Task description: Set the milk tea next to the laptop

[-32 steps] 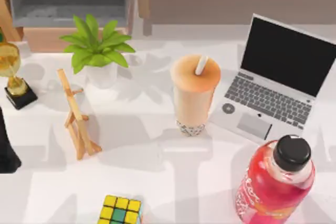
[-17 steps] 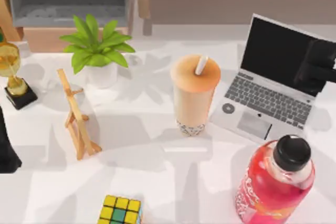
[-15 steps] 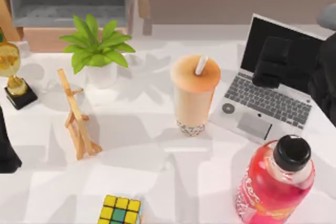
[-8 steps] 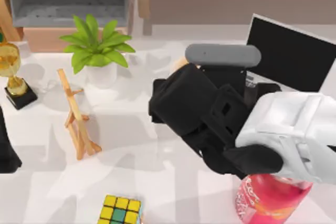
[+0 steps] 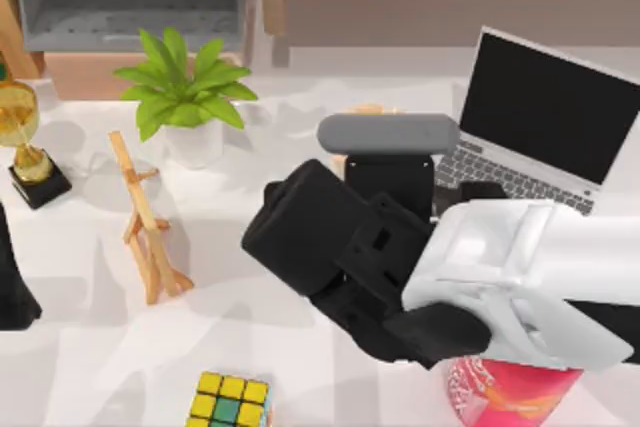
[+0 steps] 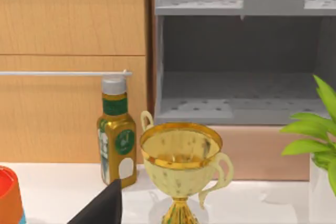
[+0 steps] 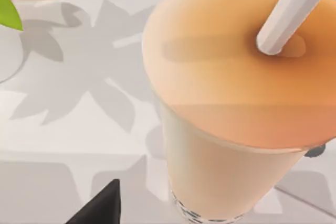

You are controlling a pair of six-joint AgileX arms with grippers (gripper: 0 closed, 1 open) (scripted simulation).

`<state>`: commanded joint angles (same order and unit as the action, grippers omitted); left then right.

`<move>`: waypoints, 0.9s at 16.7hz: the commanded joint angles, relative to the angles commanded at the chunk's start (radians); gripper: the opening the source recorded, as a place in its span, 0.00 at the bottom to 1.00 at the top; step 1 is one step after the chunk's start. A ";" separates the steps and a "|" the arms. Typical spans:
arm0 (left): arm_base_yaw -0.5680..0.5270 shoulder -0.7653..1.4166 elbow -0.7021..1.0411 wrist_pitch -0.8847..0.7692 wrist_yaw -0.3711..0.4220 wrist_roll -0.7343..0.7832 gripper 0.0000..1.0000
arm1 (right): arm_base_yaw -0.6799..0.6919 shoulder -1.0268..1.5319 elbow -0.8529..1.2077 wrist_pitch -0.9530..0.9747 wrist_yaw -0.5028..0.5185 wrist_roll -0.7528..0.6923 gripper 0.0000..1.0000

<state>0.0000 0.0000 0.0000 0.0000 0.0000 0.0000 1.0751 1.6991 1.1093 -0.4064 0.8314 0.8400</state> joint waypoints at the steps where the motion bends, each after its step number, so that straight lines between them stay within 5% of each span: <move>1: 0.000 0.000 0.000 0.000 0.000 0.000 1.00 | -0.002 0.003 0.001 0.003 -0.001 -0.003 1.00; 14: 0.000 0.000 0.000 0.000 0.000 0.000 1.00 | -0.157 0.182 0.007 0.300 -0.092 -0.177 1.00; 15: 0.000 0.000 0.000 0.000 0.000 0.000 1.00 | -0.157 0.182 0.007 0.300 -0.092 -0.177 0.92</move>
<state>0.0000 0.0000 0.0000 0.0000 0.0000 0.0000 0.9177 1.8806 1.1167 -0.1069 0.7394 0.6627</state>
